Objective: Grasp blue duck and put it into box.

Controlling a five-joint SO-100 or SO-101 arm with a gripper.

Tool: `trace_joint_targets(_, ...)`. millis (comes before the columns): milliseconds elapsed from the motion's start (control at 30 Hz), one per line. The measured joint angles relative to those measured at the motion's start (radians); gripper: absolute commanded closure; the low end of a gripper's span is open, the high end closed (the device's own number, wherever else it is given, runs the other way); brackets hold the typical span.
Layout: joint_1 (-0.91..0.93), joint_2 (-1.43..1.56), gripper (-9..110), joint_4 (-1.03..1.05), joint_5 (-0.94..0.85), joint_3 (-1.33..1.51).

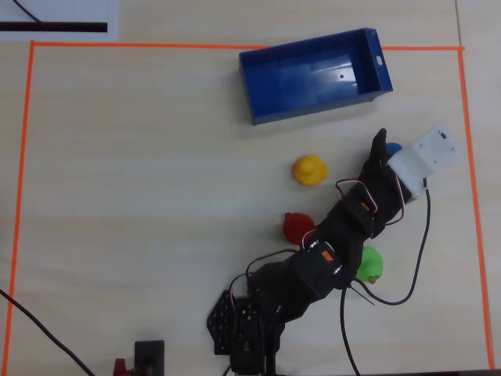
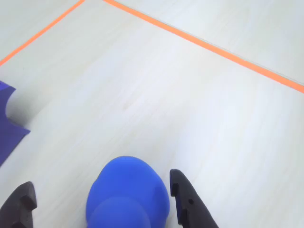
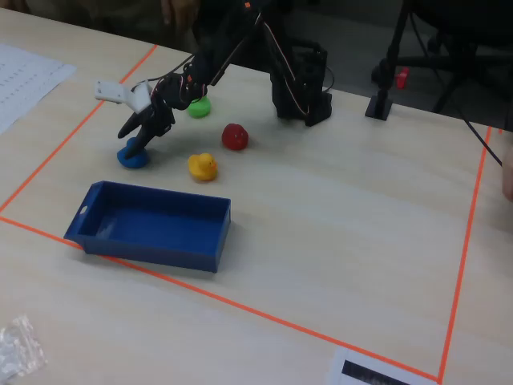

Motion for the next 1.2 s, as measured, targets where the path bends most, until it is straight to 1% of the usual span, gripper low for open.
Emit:
trace_joint_targets(467,-0.018,-0.046,64,-0.112,-0.021,0.081)
trace_joint_targets(700,-0.032,-0.118,65,-0.215,-0.035,0.087)
trace_joint_targets(733,-0.032,-0.127,66,-0.218,-0.035,0.087)
trace_joint_targets(767,-0.032,-0.137,70,-0.219,-0.035,0.087)
trace_joint_targets(800,-0.032,-0.141,79,-0.221,-0.040,0.087)
trace_joint_targets(833,-0.034,-0.144,92,-0.221,-0.037,0.086)
trace_joint_targets(867,-0.034,-0.146,101,-0.222,-0.040,0.084)
trace_joint_targets(1100,-0.044,-0.144,101,-0.233,-0.005,0.084)
trace_joint_targets(1200,-0.044,-0.094,101,-0.173,0.041,0.084)
